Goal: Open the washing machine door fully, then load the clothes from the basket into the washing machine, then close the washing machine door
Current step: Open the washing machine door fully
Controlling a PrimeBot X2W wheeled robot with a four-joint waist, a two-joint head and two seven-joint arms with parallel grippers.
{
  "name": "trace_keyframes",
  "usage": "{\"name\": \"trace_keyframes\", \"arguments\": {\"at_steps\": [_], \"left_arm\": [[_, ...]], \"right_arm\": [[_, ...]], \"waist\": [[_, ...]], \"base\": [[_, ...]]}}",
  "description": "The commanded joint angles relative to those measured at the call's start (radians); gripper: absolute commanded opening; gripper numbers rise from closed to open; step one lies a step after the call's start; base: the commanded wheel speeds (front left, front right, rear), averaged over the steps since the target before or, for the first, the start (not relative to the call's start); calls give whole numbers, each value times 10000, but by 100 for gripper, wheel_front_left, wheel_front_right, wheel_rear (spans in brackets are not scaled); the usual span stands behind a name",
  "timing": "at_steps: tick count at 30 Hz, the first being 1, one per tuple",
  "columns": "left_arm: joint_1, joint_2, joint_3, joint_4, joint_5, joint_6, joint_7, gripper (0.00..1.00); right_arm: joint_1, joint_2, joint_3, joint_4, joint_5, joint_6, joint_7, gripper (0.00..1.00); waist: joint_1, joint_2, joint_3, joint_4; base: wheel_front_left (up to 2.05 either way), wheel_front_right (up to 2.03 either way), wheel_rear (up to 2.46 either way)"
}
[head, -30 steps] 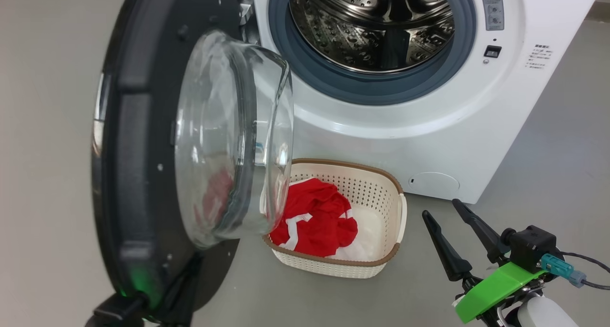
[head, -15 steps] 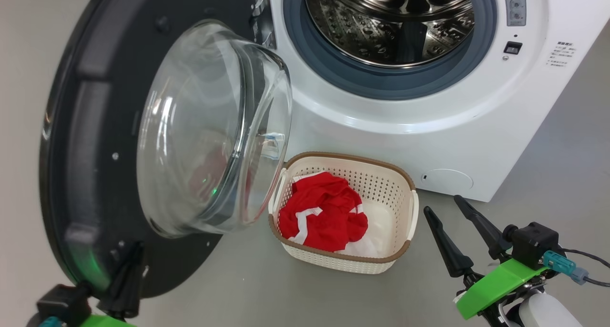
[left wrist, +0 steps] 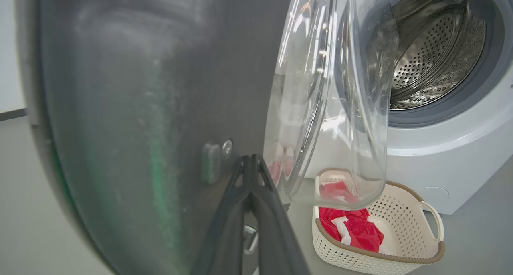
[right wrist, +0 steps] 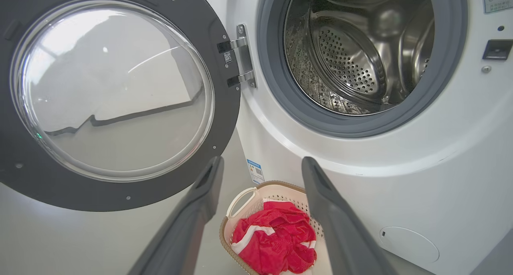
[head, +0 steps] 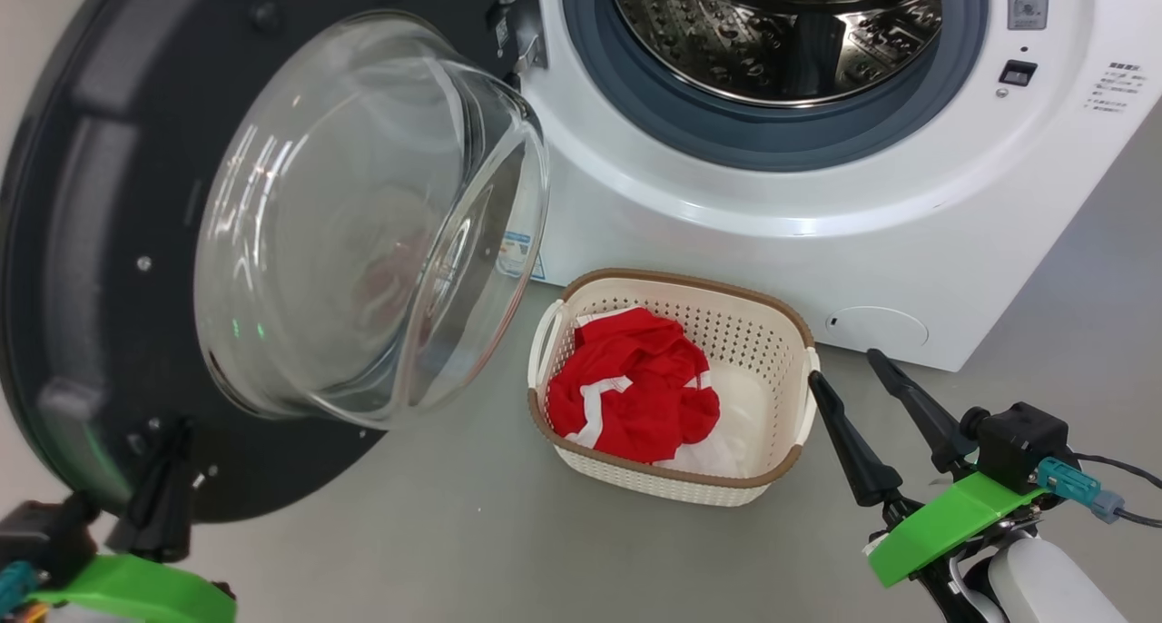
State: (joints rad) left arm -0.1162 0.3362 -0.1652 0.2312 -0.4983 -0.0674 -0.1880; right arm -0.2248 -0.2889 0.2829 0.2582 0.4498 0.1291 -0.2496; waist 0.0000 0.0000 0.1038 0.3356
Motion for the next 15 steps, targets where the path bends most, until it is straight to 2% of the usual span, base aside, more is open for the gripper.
{"name": "trace_keyframes", "arguments": {"at_steps": [1, 15], "left_arm": [[-587, 580, 627, -34, -163, -1, -159, 0], [-1771, 1068, 663, 1542, -417, -404, -447, 0]], "right_arm": [[-172, -29, 156, -205, -30, 16, -122, 100], [-417, 57, 78, -240, -130, 16, -122, 100]], "waist": [[0, 0, 48, 47], [0, 0, 513, 330]], "base": [[0, 0, 0], [0, 0, 0]]}}
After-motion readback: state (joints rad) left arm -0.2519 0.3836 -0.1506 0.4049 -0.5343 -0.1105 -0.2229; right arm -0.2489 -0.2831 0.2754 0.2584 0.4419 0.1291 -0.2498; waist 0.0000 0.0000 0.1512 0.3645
